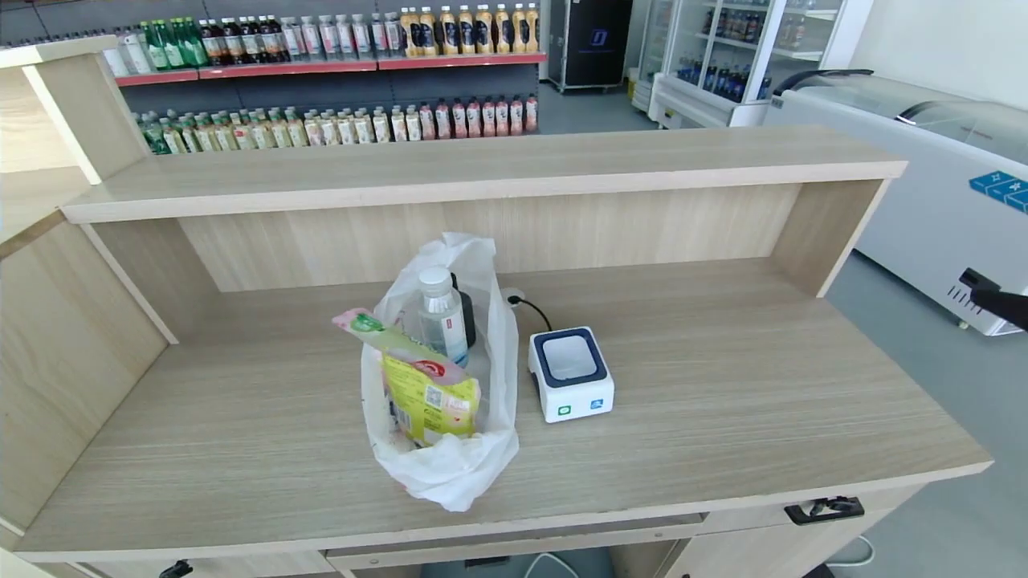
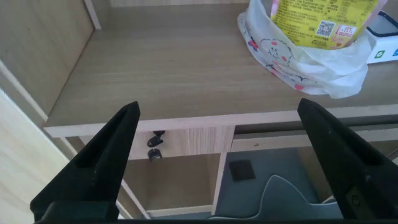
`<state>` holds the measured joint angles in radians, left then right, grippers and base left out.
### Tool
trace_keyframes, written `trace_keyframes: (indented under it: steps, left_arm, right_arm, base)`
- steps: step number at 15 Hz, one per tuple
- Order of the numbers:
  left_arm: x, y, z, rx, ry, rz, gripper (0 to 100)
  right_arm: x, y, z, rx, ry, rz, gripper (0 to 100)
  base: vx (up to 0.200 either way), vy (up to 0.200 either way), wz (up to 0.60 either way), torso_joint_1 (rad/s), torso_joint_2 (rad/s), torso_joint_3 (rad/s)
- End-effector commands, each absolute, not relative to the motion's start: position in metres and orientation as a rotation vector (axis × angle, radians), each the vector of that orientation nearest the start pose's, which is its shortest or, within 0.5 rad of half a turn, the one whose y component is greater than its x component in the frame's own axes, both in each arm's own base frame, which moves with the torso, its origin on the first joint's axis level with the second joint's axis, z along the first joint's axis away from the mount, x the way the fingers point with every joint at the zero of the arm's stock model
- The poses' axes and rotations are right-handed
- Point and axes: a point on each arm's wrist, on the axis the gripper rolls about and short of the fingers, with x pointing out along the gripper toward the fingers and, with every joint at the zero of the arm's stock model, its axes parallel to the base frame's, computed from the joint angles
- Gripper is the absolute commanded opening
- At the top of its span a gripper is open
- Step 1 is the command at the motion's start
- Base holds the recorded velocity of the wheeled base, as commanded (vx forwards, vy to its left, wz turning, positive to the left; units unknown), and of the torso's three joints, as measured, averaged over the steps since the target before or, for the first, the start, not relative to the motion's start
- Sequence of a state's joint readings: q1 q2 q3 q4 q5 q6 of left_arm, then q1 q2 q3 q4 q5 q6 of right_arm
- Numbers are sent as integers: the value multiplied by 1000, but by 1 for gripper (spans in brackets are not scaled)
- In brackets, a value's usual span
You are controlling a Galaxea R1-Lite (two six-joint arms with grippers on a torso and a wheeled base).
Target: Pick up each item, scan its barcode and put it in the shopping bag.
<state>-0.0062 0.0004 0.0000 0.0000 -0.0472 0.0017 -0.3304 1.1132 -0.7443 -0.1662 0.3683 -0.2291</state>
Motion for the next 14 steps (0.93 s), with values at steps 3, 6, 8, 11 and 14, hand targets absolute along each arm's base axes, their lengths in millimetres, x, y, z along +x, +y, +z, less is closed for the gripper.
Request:
trace_keyframes:
  steps: [3,6,8,11,14]
  left_arm:
    - [-23,-1,76,2,1,-52,100]
    - [-23,-1,76,2,1,-54,100]
    - [-23,-1,76,2,1,-52,100]
    - [-23,-1,76,2,1,-54,100]
    - [-23,-1,76,2,1,-54,100]
  right_arm:
    - [55,-7,131,-47,138,105,100]
    - [5,6,96,1,137,148,100]
    - [-16,7,81,55,86,130,100]
    - [-15,7,81,59,74,135,100]
    - [-15,7,81,71,75,131,100]
  base:
    - [0,0,0,-34,86,58]
    - [0,0,0,0,0,0]
    - [0,0,0,0,0,0]
    - [0,0,0,0,0,0]
    - [0,0,0,0,0,0]
